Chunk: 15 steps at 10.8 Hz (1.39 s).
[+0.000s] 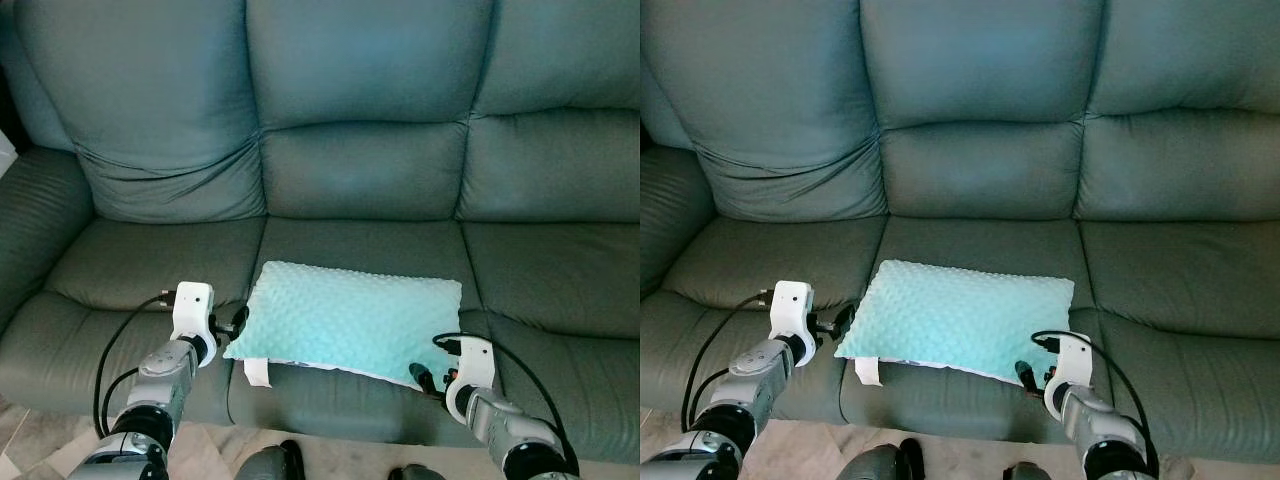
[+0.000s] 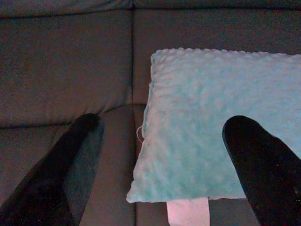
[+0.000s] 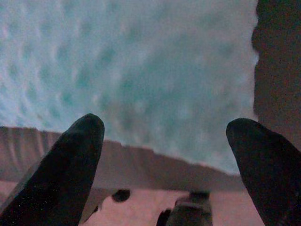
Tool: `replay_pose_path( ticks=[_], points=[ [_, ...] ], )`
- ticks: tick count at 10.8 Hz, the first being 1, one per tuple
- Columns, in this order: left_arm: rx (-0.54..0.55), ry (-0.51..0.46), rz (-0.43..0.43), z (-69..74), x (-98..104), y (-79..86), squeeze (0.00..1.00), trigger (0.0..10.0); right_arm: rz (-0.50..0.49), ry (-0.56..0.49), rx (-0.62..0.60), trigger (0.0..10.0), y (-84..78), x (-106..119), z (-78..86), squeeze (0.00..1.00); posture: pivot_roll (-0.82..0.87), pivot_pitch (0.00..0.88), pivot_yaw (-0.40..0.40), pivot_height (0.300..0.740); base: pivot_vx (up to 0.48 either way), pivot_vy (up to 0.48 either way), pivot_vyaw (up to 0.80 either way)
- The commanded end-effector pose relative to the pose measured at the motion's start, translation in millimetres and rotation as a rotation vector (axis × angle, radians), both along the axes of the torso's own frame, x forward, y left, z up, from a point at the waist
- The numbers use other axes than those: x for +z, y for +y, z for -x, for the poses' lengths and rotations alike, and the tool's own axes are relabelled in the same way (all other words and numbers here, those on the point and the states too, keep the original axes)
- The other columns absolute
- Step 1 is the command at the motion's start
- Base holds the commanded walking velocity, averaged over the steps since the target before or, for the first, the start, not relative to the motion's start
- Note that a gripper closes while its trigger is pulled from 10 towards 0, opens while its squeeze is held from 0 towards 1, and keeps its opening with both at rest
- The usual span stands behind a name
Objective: Move the pillow to the sofa
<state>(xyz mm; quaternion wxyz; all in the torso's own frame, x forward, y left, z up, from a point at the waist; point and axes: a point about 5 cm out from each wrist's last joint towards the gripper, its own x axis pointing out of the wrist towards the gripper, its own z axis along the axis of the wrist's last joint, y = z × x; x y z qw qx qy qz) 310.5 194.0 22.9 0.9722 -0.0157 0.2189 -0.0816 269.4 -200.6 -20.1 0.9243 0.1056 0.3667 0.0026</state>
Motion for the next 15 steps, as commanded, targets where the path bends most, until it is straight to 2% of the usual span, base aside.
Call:
replay_pose_path(
  ticks=[1,3,7,10,13,15],
  points=[
    [0.000,0.019,-0.013,4.0,-4,3.3,0.00,10.0,0.007,0.004,0.016,10.0,1.4,-5,4.9,0.00,-0.07,0.143,0.118,0.740,0.000,0.000,0.00],
    [-0.001,0.018,-0.015,3.8,-3,4.2,0.00,10.0,0.038,-0.021,0.038,10.0,2.6,-4,2.1,0.00,-0.07,0.147,0.123,0.740,0.000,0.000,0.00],
    [0.004,0.016,-0.018,4.6,-2,7.8,0.00,10.0,0.164,-0.029,0.047,10.0,-6.2,-11,9.4,0.00,-0.03,0.157,0.135,0.740,0.000,0.000,0.00],
    [0.000,0.014,-0.023,5.4,-1,10.5,0.00,10.0,0.234,-0.116,0.023,10.0,-12.1,0,-1.3,0.00,-0.02,0.161,0.145,0.740,0.000,0.000,0.00],
    [-0.004,0.013,-0.023,5.4,0,9.4,0.00,10.0,0.219,-0.155,0.017,10.0,-3.5,7,-11.8,0.00,-0.01,0.168,0.150,0.740,0.000,0.000,0.00],
    [-0.004,0.007,-0.025,7.3,1,11.5,0.00,10.0,0.158,-0.172,0.005,10.0,7.4,6,-12.4,0.00,0.03,0.182,0.158,0.740,0.000,0.000,0.00]
  ],
)
